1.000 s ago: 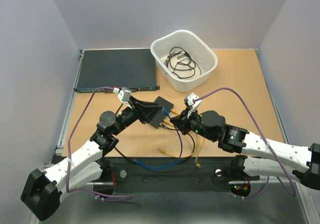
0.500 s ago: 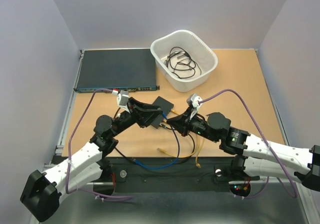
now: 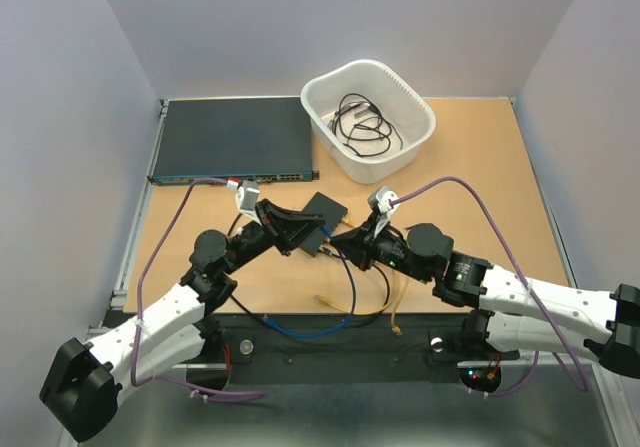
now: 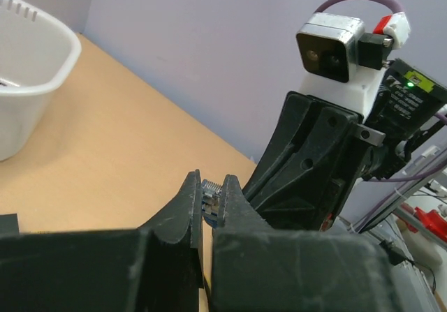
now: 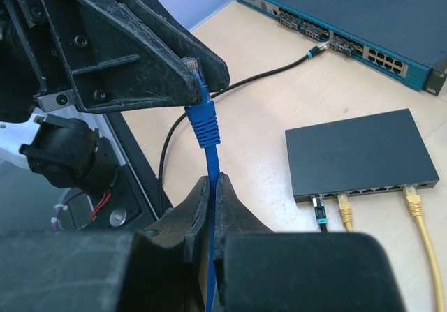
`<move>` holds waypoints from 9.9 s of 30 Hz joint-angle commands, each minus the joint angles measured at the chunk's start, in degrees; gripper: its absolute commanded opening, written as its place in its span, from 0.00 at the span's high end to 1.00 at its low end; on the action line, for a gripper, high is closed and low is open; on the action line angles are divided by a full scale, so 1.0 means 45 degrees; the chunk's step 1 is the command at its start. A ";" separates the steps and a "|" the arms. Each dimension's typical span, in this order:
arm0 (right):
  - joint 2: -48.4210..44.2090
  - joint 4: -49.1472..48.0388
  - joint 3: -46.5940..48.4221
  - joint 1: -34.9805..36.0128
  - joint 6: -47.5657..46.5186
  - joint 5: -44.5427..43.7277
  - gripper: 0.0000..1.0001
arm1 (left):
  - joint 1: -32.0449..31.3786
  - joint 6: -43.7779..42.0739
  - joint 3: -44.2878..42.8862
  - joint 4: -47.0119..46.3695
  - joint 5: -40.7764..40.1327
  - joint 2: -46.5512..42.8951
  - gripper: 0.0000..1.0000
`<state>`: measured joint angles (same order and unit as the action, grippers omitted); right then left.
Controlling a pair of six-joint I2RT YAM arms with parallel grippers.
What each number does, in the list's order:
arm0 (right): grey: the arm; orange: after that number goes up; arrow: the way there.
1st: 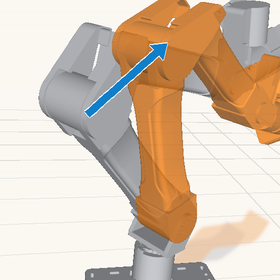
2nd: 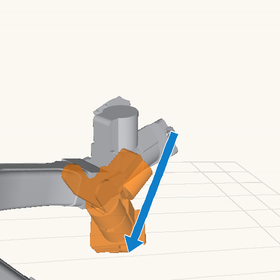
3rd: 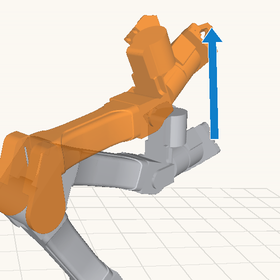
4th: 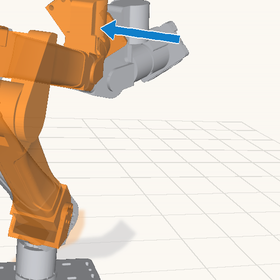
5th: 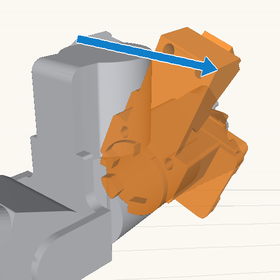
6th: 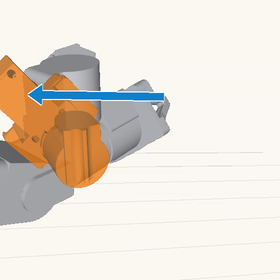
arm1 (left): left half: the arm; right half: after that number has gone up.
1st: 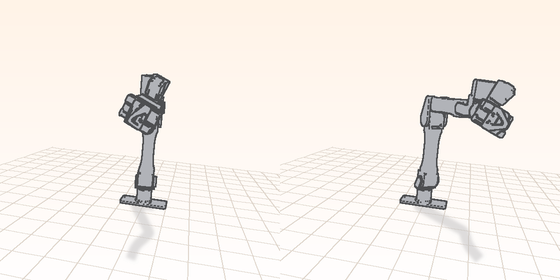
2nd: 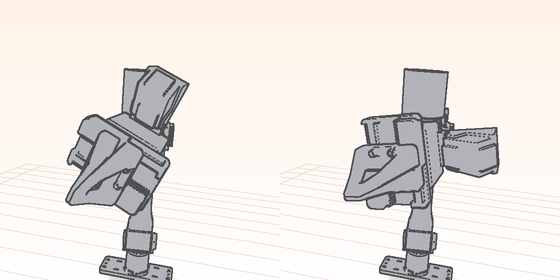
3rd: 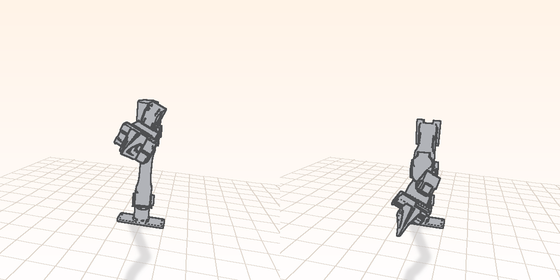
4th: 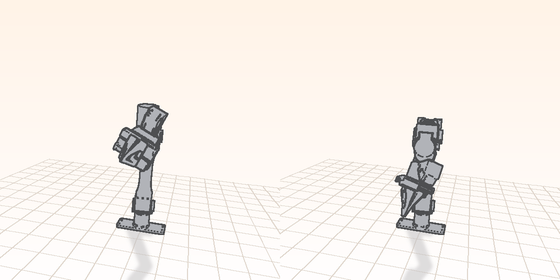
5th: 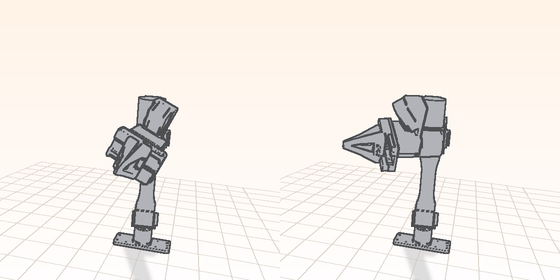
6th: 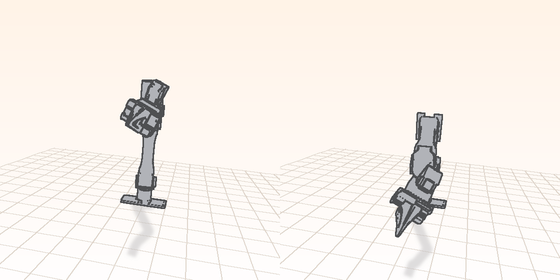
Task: Insert the plug into the switch port
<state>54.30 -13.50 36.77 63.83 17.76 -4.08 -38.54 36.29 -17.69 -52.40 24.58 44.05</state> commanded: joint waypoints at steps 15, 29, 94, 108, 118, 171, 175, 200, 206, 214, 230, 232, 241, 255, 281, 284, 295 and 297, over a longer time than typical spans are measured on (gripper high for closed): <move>0.3225 0.2746 0.3976 0.0034 -0.1603 -0.4895 0.48 | -0.0282 0.1915 -0.3392 0.8657 -0.4544 0.0679 1.00; 0.3635 0.2765 0.4074 0.0034 -0.1310 -0.3704 0.53 | -0.0341 0.1954 -0.3451 0.8461 -0.4681 0.1050 1.00; 0.1136 -0.3346 0.0383 -0.0630 0.2127 0.2955 1.00 | -0.0341 -0.0428 -0.1264 0.3677 -0.1575 -0.3481 0.59; 0.1194 -0.4696 0.0226 -0.0630 0.2538 0.4812 0.99 | -0.0360 -0.0370 -0.0717 0.2426 -0.0091 -0.3344 0.59; 0.1546 -0.4911 0.0421 -0.0630 0.2480 0.4792 1.00 | -0.0360 -0.0409 -0.0599 0.2348 0.0474 -0.3110 0.65; 0.4064 -0.1004 0.2979 0.0268 -0.0744 -0.1965 0.53 | -0.0360 0.2111 -0.3705 1.0629 -0.7141 -0.0590 1.00; 0.4612 -0.1102 0.3390 0.0366 -0.0724 -0.1965 0.53 | -0.0360 0.2111 -0.3607 1.0512 -0.7122 -0.0610 1.00; 0.5491 -0.1102 0.3781 0.0463 -0.0353 -0.2238 0.84 | -0.0341 0.2072 -0.3431 1.0297 -0.7102 -0.0649 1.00; 0.5335 -0.1103 0.3625 0.0483 -0.0352 -0.2647 1.00 | -0.0341 0.1994 -0.3334 1.0200 -0.7064 -0.0688 1.00; 0.2859 0.0905 0.3215 0.0463 -0.0412 -0.4073 1.00 | -0.0341 0.1408 -0.3412 0.9946 -0.6751 -0.0747 0.66; -0.0372 0.7921 0.1770 0.0444 0.2069 -0.8780 1.00 | -0.0224 0.0295 -0.3764 0.9029 -0.7298 0.0404 0.54; 0.0583 0.7727 0.1633 0.0366 0.1992 -0.9385 0.99 | 0.0010 0.0177 -0.3744 0.8696 -0.7201 0.0951 0.54; 0.3205 0.3687 0.0755 -0.1020 0.0411 -0.7105 1.00 | 0.1902 0.0119 -0.3002 0.6044 -0.5522 0.2629 0.55; 0.7091 0.0423 0.1242 -0.2896 -0.0509 -0.2805 1.00 | 0.3136 -0.0389 -0.1928 0.1295 -0.3138 0.6595 0.57; 0.8616 -0.0458 0.1379 -0.2954 -0.0490 -0.2180 0.99 | 0.3351 0.0763 -0.1185 -0.1597 -0.2845 0.9682 0.03; 0.8577 -0.0438 0.1359 -0.2935 -0.0489 -0.2122 0.99 | 0.3351 0.0743 -0.1283 -0.1831 -0.2552 1.0014 0.06; 0.9377 -0.0204 0.1944 -0.2955 -0.0489 -0.1712 1.00 | 0.3292 0.0451 -0.1517 -0.2242 -0.2122 1.0757 0.13; 0.9397 -0.0126 0.2004 -0.2955 -0.0509 -0.1672 1.00 | 0.3273 0.0392 -0.1614 -0.2242 -0.2103 1.0952 0.13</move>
<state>95.74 -12.36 43.51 50.59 16.08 -12.69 -23.88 40.01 -22.65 -58.98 14.13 92.55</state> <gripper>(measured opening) 0.143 0.875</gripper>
